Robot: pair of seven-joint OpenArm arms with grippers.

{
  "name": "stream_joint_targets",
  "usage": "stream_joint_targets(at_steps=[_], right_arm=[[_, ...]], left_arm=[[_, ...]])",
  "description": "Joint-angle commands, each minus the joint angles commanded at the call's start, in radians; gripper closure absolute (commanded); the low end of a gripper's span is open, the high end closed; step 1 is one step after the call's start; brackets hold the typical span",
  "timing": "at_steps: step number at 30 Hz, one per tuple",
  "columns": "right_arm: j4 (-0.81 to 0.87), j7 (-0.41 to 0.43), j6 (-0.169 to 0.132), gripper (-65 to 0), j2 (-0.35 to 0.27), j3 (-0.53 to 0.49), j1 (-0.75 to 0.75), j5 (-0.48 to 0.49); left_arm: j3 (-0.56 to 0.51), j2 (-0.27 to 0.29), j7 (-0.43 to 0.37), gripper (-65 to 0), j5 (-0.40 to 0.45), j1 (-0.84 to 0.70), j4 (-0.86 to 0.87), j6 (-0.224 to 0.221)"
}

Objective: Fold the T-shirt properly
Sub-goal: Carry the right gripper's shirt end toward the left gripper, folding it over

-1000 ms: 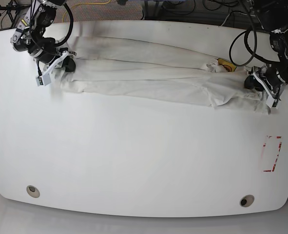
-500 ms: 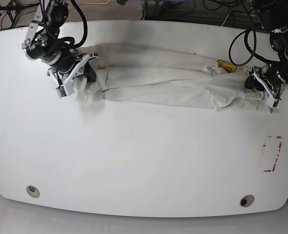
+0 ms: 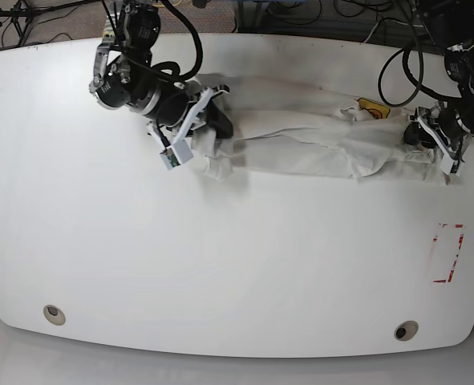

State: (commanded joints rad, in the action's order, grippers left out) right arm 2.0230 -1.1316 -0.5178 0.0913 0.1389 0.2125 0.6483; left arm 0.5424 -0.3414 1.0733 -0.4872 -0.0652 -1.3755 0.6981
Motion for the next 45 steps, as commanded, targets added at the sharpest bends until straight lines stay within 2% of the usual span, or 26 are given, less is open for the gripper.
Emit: stream_joint_targets(at_steps=[8, 17, 19, 24, 30, 32, 37, 42, 45], right_arm=[[-0.068, 0.066, 0.002, 0.0, 0.003, -0.074, -0.018, 0.0], [-0.121, 0.069, 0.002, -1.3, 0.006, -0.094, -0.048, 0.0], [-0.133, 0.069, 0.002, -5.5, 0.006, -0.094, -0.064, 0.0], [-0.15, 0.068, 0.002, -29.0, 0.008, -0.098, -0.077, 0.009], [-0.141, 0.066, 0.002, -47.9, 0.009, -0.227, -0.08, 0.009], [-0.138, 0.068, 0.002, -49.8, 0.011, -0.269, -0.087, 0.009], [-0.104, 0.068, 0.002, -49.6, 0.023, -0.311, -0.089, 0.0], [-0.046, 0.068, 0.002, -49.6, 0.018, -0.25, -0.075, 0.002], [-0.029, 0.068, -0.003, -49.6, -0.012, -0.198, -0.074, 0.009]], left_arm=[[0.0, 0.0, 0.0, -26.0, 0.0, -0.005, 0.0, 0.0], [0.0, 0.008, 0.0, -26.0, 0.0, -0.006, -0.002, 0.0], [0.003, 0.02, 0.0, -26.0, 0.0, -0.006, -0.003, 0.0], [0.002, 0.026, 0.0, -26.0, 0.0, -0.006, -0.003, 0.0], [0.0, 0.029, 0.0, -26.0, 0.0, -0.006, -0.005, 0.0], [0.0, 0.029, 0.0, -26.0, 0.0, -0.006, -0.005, 0.0], [0.0, 0.029, 0.002, -26.0, 0.0, -0.006, -0.005, 0.0], [0.0, 0.025, 0.002, -26.0, 0.0, -0.006, -0.005, 0.0], [0.0, 0.023, 0.002, -26.0, 0.0, -0.006, -0.005, 0.0]])
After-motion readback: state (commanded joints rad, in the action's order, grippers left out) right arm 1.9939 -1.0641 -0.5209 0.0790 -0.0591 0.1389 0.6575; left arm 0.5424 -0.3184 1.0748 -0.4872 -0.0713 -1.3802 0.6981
